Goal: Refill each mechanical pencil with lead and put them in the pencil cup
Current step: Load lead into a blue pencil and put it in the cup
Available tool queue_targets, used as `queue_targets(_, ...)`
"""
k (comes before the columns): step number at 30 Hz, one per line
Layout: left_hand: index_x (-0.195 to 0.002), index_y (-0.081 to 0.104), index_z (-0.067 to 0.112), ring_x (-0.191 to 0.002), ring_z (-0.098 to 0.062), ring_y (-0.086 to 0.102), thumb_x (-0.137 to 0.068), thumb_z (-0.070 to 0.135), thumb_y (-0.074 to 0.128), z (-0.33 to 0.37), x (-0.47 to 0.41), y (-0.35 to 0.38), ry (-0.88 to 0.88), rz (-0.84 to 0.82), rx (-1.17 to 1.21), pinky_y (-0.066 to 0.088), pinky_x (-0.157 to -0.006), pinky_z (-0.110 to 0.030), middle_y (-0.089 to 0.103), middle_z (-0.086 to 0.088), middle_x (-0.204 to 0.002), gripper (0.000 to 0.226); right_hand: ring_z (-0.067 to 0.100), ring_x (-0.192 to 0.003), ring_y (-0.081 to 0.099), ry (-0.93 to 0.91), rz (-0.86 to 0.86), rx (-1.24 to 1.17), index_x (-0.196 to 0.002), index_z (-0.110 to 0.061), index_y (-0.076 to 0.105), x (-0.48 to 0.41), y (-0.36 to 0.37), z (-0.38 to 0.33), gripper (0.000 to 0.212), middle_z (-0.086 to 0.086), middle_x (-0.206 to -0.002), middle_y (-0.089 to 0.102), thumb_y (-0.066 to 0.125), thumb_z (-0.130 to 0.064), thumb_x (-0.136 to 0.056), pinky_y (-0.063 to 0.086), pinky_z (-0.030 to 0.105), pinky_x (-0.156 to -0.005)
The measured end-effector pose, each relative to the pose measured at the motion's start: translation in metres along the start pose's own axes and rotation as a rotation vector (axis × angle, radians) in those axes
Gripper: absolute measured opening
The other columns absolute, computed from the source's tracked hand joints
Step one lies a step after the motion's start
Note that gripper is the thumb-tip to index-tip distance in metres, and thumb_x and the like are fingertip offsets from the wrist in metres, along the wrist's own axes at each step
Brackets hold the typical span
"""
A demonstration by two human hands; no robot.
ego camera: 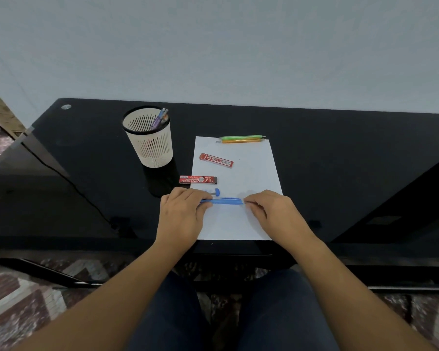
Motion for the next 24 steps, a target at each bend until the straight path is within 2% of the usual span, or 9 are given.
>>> queue_targets(2, -0.096, 0.071, 0.022, -0.092, -0.014, 0.055, -0.085, 0.023, 0.072, -0.001, 0.0, 0.0, -0.017, 0.001, 0.014, 0.031, -0.079, -0.027, 0.068, 0.01, -0.092, 0.011, 0.015, -0.094, 0.06, 0.039, 0.016, -0.007, -0.115, -0.017, 0.068, 0.002, -0.006, 0.006, 0.024, 0.0, -0.104, 0.067, 0.055, -0.021, -0.095, 0.048, 0.024, -0.089)
queue_targets(4, -0.096, 0.07, 0.022, -0.092, -0.014, 0.056, -0.085, 0.023, 0.071, -0.001, 0.0, -0.001, -0.015, 0.004, 0.006, 0.031, -0.079, -0.027, 0.068, 0.009, -0.092, 0.012, 0.012, -0.093, 0.06, 0.088, 0.003, -0.01, -0.116, -0.019, 0.068, 0.004, -0.009, 0.013, 0.025, -0.002, -0.105, 0.067, 0.057, -0.022, -0.094, 0.045, 0.018, -0.087)
queue_targets(8, -0.097, 0.07, 0.022, -0.092, -0.015, 0.055, -0.085, 0.023, 0.071, -0.001, 0.0, 0.0, -0.017, -0.004, -0.002, 0.032, -0.079, -0.028, 0.068, 0.008, -0.092, 0.012, 0.004, -0.088, 0.056, 0.15, -0.07, 0.008, -0.119, -0.023, 0.066, 0.002, -0.011, 0.019, 0.026, -0.008, -0.11, 0.067, 0.056, -0.025, -0.095, 0.035, 0.002, -0.074)
queue_targets(11, -0.098, 0.07, 0.022, -0.092, -0.015, 0.055, -0.085, 0.023, 0.072, -0.002, 0.0, 0.001, -0.022, -0.011, -0.004, 0.034, -0.078, -0.028, 0.068, 0.008, -0.093, 0.013, 0.002, -0.081, 0.057, 0.159, -0.087, -0.009, -0.118, -0.024, 0.066, 0.0, -0.013, 0.014, 0.026, -0.009, -0.108, 0.068, 0.053, -0.026, -0.096, 0.034, -0.001, -0.064)
queue_targets(13, -0.098, 0.07, 0.022, -0.092, -0.015, 0.055, -0.085, 0.023, 0.072, -0.002, 0.0, 0.001, -0.027, -0.016, -0.002, 0.035, -0.078, -0.029, 0.068, 0.008, -0.093, 0.014, 0.006, -0.077, 0.062, 0.168, -0.077, -0.017, -0.115, -0.023, 0.069, -0.001, -0.014, 0.012, 0.025, -0.008, -0.097, 0.069, 0.054, -0.022, -0.094, 0.039, 0.002, -0.063)
queue_targets(16, -0.099, 0.07, 0.022, -0.092, -0.015, 0.055, -0.085, 0.024, 0.071, -0.002, -0.001, 0.002, -0.037, -0.029, -0.006, 0.034, -0.078, -0.029, 0.068, 0.008, -0.093, 0.014, 0.003, -0.073, 0.06, 0.194, -0.056, -0.041, -0.105, -0.02, 0.072, -0.002, -0.014, 0.01, 0.021, -0.012, -0.082, 0.063, 0.059, -0.017, -0.089, 0.04, 0.003, -0.064)
queue_targets(18, -0.099, 0.07, 0.022, -0.092, -0.015, 0.055, -0.085, 0.023, 0.071, -0.001, -0.001, 0.001, -0.035, -0.033, -0.008, 0.033, -0.078, -0.028, 0.068, 0.007, -0.093, 0.014, 0.004, -0.074, 0.058, 0.175, -0.057, 0.014, -0.104, -0.018, 0.071, -0.004, -0.013, 0.007, 0.021, -0.011, -0.084, 0.06, 0.058, -0.016, -0.088, 0.042, 0.007, -0.065)
queue_targets(22, -0.1, 0.071, 0.021, -0.093, -0.016, 0.055, -0.085, 0.022, 0.071, -0.001, -0.001, 0.001, -0.037, -0.038, -0.003, 0.032, -0.077, -0.028, 0.069, 0.006, -0.094, 0.015, 0.016, -0.085, 0.056, 0.165, -0.146, 0.227, -0.111, -0.016, 0.065, -0.012, -0.003, 0.004, 0.025, 0.0, -0.102, 0.056, 0.049, -0.015, -0.092, 0.052, 0.028, -0.077)
queue_targets(24, -0.1, 0.071, 0.021, -0.093, -0.016, 0.055, -0.085, 0.022, 0.071, -0.001, -0.001, 0.001, -0.04, -0.04, -0.004, 0.032, -0.077, -0.027, 0.069, 0.006, -0.094, 0.015, 0.017, -0.085, 0.055, 0.152, -0.193, 0.3, -0.113, -0.016, 0.063, -0.016, 0.004, 0.003, 0.026, 0.001, -0.104, 0.053, 0.047, -0.015, -0.093, 0.053, 0.03, -0.078)
Point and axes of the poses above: each hand's wrist, its own x-axis away from the middle knuckle, its own y-axis out of the palm, z = x × y, the point moved 9 cm from there along -x, towards the middle knuckle
